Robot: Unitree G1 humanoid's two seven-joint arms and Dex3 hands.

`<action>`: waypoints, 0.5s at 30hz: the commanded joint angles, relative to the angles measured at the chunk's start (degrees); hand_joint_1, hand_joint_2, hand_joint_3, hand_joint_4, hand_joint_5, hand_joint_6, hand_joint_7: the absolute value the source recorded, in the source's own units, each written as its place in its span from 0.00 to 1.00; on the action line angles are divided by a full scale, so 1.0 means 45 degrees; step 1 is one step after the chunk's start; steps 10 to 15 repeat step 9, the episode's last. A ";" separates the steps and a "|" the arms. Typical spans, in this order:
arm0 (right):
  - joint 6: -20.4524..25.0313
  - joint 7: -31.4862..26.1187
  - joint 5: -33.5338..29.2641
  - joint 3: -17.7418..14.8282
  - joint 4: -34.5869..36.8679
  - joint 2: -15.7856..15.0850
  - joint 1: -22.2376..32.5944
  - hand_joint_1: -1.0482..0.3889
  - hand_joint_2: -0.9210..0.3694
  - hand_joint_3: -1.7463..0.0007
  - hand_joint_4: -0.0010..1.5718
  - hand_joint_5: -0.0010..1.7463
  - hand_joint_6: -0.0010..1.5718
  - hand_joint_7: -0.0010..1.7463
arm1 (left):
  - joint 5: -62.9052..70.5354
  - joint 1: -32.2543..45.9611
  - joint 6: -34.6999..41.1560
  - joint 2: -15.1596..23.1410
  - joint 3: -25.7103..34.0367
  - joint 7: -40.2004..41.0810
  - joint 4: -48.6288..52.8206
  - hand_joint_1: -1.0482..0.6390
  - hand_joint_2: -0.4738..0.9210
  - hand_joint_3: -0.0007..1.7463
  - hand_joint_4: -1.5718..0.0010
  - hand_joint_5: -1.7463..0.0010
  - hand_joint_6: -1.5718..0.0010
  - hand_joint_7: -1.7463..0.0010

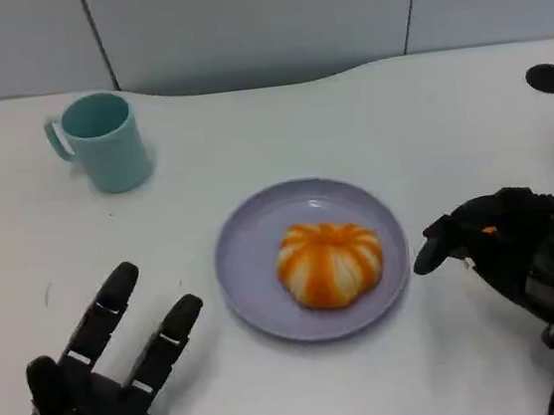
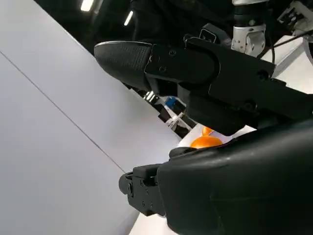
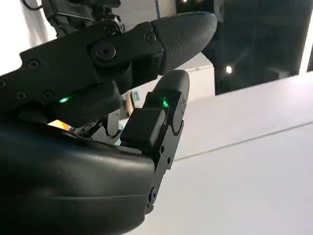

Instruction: Grasp the bread from the table and place it into the plate.

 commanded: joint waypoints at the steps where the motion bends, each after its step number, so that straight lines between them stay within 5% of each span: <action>1: 0.0137 0.0077 -0.0172 0.0169 0.0039 -0.0404 -0.0192 0.37 0.00 0.94 0.57 0.42 0.71 0.00 | 0.0300 -0.0247 -0.0627 0.0300 0.0248 -0.0326 0.0437 0.00 1.00 0.11 0.79 0.69 0.86 0.98; 15: 0.0524 0.0355 -0.0412 0.0584 0.0066 -0.0857 -0.0208 0.35 0.00 0.95 0.56 0.40 0.69 0.00 | 0.0535 -0.0364 -0.1366 0.0180 0.0380 -0.0442 0.0885 0.01 1.00 0.11 0.75 0.64 0.78 0.97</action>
